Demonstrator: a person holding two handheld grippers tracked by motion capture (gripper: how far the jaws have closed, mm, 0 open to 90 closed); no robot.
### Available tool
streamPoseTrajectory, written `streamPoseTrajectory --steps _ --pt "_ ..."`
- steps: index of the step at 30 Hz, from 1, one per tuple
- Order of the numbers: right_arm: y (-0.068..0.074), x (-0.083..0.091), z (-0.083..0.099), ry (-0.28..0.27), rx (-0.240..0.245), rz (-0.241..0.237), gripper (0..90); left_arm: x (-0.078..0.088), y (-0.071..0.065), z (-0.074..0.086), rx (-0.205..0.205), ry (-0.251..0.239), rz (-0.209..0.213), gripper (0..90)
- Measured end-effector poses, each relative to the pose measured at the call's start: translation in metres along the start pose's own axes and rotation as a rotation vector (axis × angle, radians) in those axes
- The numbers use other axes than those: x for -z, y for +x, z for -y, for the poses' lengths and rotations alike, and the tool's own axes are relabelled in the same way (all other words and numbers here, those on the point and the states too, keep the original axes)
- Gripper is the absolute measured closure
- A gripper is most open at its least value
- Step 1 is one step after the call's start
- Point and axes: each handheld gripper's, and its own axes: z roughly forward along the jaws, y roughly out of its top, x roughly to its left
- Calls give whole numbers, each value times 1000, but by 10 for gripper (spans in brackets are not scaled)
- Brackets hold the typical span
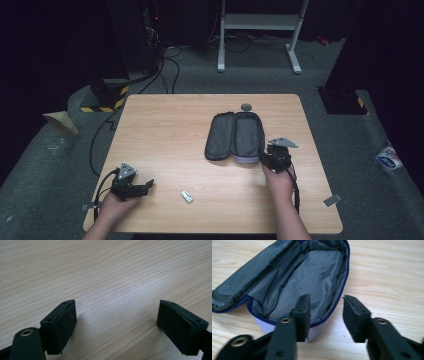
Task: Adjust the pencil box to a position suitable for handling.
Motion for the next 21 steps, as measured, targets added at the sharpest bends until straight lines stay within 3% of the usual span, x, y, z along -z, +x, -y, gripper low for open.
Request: streamPoseTrajectory --steps 8,12,21 --pt "2 -4 7 13 -22 -17 755 0 -1 0 5 2 2 166" --pt "6 -2 13 14 -32 -38 784 1 -1 1 2 1 4 166" --pt "34 18 34 -36 -3 -97 779 1 0 1 -5 0 2 166"
